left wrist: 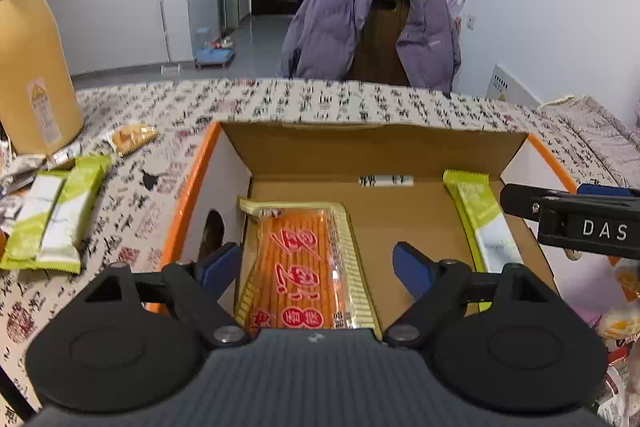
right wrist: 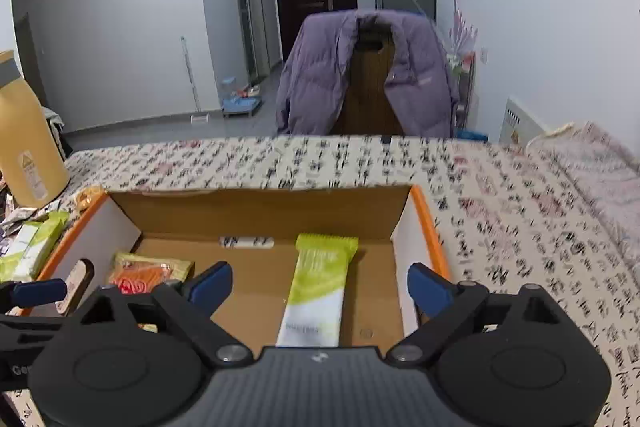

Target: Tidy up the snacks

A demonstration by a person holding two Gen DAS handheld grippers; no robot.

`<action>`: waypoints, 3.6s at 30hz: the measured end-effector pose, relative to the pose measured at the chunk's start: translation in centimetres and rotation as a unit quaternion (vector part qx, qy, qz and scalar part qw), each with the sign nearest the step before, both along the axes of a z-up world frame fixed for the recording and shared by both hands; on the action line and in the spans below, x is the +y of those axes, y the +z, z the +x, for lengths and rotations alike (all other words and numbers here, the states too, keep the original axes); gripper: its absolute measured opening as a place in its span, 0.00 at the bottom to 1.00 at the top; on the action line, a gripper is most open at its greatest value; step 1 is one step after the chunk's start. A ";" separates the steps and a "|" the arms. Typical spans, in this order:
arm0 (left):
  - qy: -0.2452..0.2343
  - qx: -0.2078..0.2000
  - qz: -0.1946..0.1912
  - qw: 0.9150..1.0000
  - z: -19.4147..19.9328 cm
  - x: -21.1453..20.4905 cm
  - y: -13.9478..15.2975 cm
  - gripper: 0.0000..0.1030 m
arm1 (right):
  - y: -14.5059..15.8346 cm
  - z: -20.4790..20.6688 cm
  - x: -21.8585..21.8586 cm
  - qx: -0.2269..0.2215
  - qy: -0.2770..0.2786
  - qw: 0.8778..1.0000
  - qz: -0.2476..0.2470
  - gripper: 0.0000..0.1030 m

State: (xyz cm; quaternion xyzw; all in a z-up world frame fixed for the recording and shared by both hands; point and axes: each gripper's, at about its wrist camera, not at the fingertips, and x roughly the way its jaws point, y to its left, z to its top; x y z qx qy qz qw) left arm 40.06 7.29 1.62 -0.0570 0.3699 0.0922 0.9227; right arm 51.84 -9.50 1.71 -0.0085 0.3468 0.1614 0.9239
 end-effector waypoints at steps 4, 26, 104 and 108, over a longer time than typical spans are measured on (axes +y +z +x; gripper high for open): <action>0.012 0.019 -0.010 1.000 0.4 0.8 -1.1 0.83 | -1.3 0.4 -0.3 0.021 -0.002 1.000 0.010 0.95; -0.011 0.041 0.026 0.999 0.3 -0.1 -2.0 0.90 | -2.7 -0.4 -0.3 -0.001 -0.003 1.000 -0.016 1.00; -0.077 -0.125 -0.036 0.989 -33.5 -3.2 -2.5 1.00 | -7.6 -29.2 -14.8 -0.017 -0.029 0.999 -0.034 0.94; -0.075 -0.121 -0.042 0.989 -33.4 -3.0 -2.6 1.00 | -7.6 -30.4 -15.1 -0.030 -0.016 0.999 -0.031 0.86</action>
